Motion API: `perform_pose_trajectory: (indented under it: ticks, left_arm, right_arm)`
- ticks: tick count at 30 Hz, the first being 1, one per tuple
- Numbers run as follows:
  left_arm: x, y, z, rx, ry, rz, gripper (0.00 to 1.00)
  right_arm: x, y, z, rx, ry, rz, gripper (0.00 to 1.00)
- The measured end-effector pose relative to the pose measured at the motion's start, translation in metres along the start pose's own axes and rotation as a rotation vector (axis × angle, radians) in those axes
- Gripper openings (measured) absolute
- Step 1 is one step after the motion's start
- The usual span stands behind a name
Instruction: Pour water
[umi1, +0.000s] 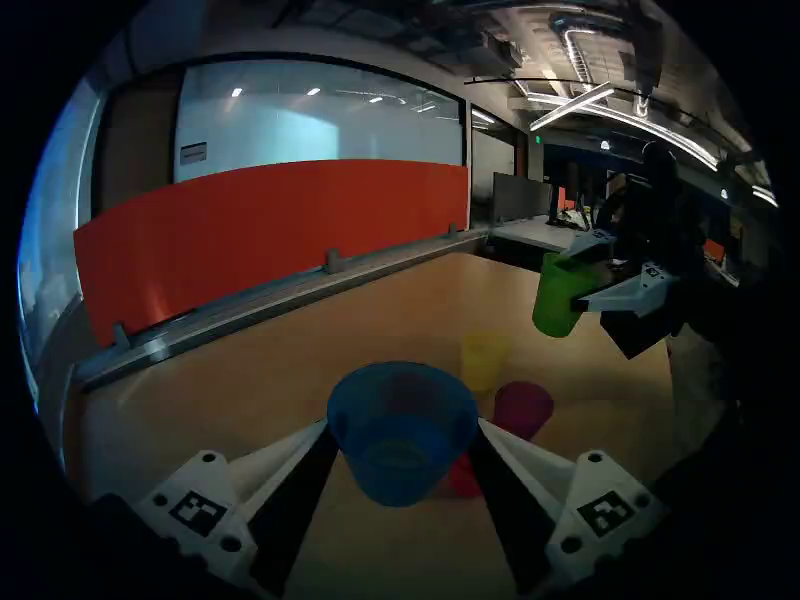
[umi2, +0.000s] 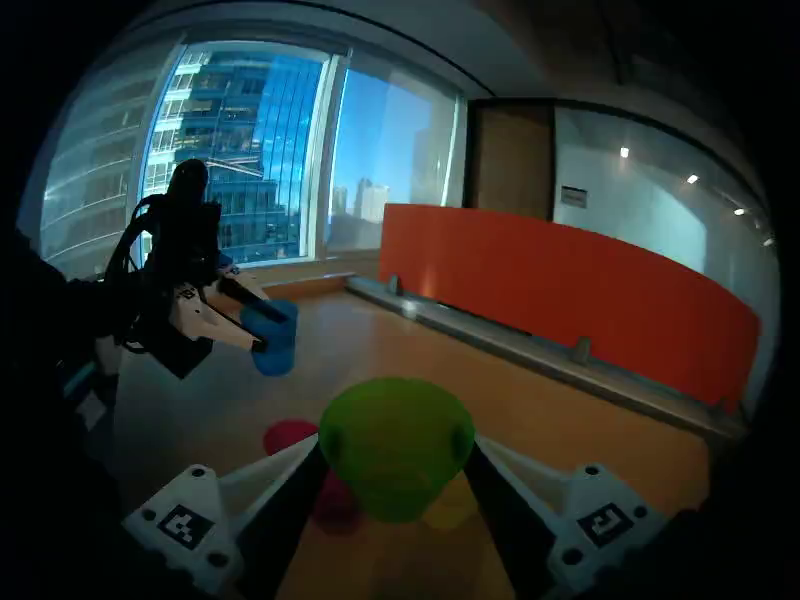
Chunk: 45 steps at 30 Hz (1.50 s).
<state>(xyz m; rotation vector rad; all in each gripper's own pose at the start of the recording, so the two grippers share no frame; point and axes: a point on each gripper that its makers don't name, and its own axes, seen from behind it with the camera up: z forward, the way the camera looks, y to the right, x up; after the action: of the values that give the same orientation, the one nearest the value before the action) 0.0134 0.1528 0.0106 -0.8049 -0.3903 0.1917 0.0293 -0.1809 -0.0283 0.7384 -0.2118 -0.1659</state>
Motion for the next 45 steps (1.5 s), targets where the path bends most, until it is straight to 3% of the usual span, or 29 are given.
perform_pose_trajectory:
  ticks: [15, 24, 36, 45]
  left_arm:
    - [0.017, 0.004, -0.008, -0.007, 0.063, -0.008, 0.85]
    - [0.026, 0.006, -0.013, -0.016, 0.11, -0.03, 0.85]
    - [0.031, 0.006, -0.016, -0.024, 0.127, -0.043, 0.85]
    - [0.04, 0.006, -0.019, -0.021, 0.15, -0.021, 0.85]
  right_arm:
    - [0.039, -0.003, -0.002, -0.018, 0.129, 0.011, 0.9]
    - [0.054, -0.001, 0.0, -0.023, 0.164, 0.015, 0.91]
    - [0.062, -0.001, 0.001, -0.029, 0.181, 0.008, 0.91]
    - [0.065, -0.004, 0.0, -0.015, 0.184, 0.01, 0.91]
